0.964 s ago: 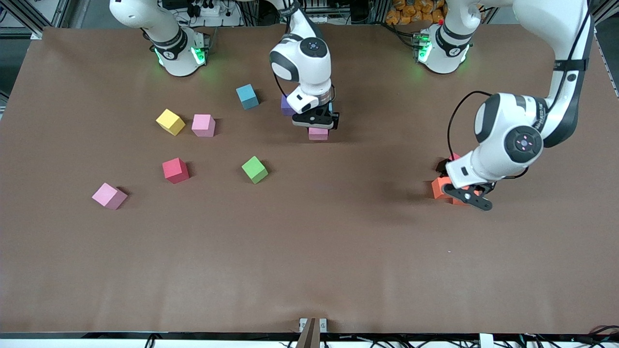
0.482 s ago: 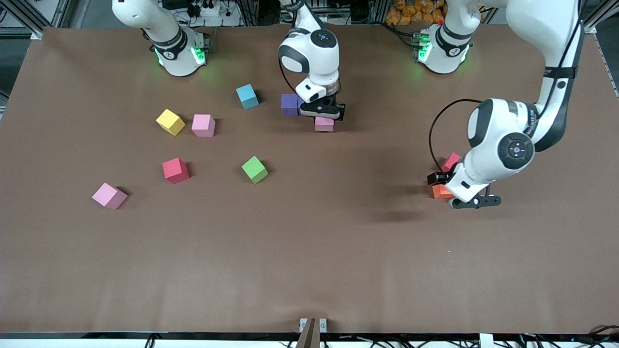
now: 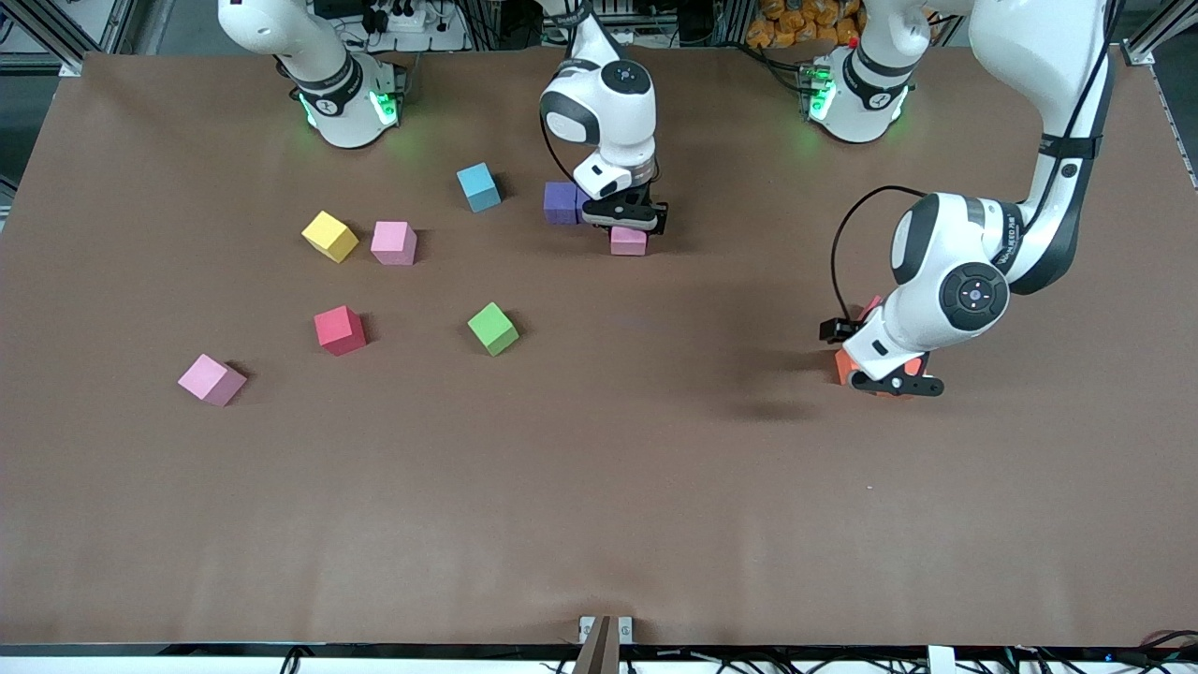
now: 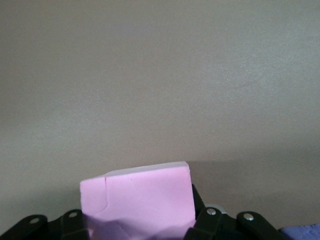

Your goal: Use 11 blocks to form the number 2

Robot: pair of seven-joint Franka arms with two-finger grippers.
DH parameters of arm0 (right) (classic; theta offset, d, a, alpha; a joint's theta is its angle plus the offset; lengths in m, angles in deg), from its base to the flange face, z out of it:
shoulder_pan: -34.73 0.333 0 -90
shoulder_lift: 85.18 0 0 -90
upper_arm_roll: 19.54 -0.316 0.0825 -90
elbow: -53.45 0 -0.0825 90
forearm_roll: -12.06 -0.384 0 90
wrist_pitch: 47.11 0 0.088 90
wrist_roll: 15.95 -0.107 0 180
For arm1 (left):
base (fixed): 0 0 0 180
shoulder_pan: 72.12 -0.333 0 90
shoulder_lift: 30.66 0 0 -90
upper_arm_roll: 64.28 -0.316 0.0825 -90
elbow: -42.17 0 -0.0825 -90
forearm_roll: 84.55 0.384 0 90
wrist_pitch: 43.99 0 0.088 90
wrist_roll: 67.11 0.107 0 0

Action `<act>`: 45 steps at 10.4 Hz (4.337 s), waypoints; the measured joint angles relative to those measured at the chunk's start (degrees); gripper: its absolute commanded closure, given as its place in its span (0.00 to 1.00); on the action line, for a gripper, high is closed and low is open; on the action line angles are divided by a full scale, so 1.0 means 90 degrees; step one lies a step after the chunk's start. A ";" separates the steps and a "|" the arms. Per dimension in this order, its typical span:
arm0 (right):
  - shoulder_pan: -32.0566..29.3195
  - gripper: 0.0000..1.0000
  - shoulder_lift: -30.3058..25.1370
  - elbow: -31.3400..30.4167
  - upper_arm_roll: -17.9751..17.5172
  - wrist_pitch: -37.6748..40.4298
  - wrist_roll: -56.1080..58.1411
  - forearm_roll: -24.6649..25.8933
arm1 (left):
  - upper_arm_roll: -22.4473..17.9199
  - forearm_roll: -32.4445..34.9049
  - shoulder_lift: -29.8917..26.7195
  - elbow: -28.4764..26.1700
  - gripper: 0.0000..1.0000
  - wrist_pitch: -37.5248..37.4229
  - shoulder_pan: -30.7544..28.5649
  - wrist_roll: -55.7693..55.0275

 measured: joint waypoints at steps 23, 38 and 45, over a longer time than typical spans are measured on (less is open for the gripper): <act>-0.2664 0.00 -0.1253 -0.0530 0.0110 0.0293 0.7032 0.0128 | -0.0516 0.0274 -0.0024 -0.1661 0.98 0.1459 -0.0038 0.2650; -0.5503 0.47 -0.1450 -0.2015 -0.2189 -0.1546 0.9560 0.0130 | 0.1032 -0.1019 0.0470 0.0764 0.94 0.0534 0.2451 -0.4444; -0.6303 0.98 -0.1848 -0.2026 -0.2211 -0.1086 1.0037 0.0124 | 0.1034 -0.1020 0.1274 0.1145 0.95 0.1032 0.3198 -0.5665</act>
